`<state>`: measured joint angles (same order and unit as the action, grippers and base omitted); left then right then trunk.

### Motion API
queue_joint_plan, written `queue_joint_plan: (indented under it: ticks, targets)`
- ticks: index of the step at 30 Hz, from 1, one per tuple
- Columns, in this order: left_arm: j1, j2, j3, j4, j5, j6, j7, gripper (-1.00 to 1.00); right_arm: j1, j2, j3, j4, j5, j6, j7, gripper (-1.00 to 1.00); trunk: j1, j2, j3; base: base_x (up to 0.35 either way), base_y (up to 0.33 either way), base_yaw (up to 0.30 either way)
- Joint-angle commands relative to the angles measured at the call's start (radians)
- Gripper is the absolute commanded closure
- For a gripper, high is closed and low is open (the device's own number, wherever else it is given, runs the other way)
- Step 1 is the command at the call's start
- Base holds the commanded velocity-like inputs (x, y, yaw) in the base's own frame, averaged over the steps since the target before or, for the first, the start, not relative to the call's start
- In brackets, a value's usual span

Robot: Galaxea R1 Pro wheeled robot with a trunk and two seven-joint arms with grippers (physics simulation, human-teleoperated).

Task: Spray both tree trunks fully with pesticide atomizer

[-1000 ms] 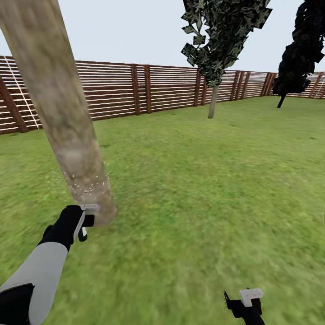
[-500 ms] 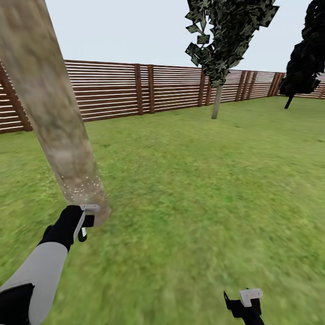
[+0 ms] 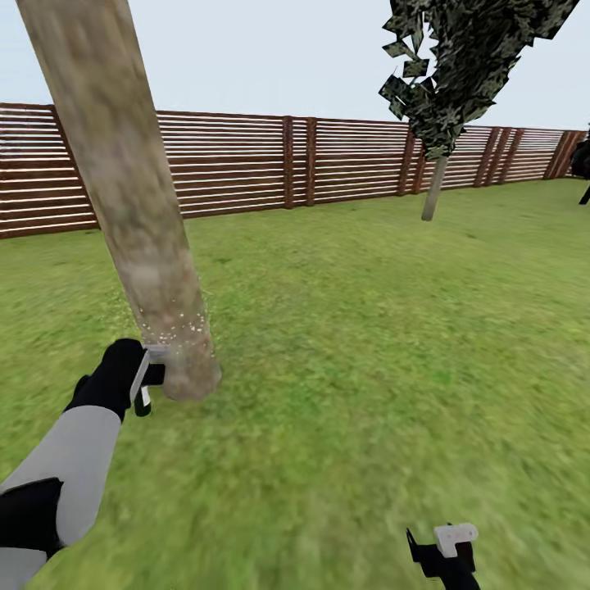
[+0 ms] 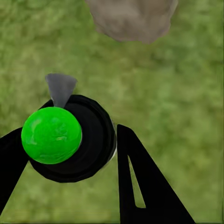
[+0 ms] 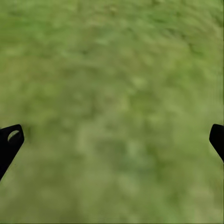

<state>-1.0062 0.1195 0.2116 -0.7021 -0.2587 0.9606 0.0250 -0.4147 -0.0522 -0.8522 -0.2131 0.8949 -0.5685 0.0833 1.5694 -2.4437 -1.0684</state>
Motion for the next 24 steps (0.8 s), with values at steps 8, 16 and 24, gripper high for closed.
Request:
queue_joint_plan:
  ticks: [8, 16, 24]
  targets:
    - [-0.052, -0.004, -0.003, -0.030, 0.004, 0.041, 0.003, 1.00, -0.001, -0.001, -0.009, -0.002, 0.000, -0.004, 0.008, -1.00, 0.000, 0.000, -0.001, 0.043, 0.000, 0.107]
    - [-0.052, -0.013, -0.006, -0.053, 0.001, 0.042, 0.004, 1.00, -0.001, -0.005, -0.009, -0.002, 0.001, -0.004, 0.008, -1.00, 0.000, 0.000, -0.001, 0.231, -0.146, 0.000]
    - [-0.047, -0.002, -0.006, -0.053, -0.001, 0.044, 0.005, 1.00, -0.001, -0.003, -0.008, -0.002, 0.001, -0.004, 0.009, -1.00, 0.000, 0.000, -0.001, 0.123, -0.220, 0.151]
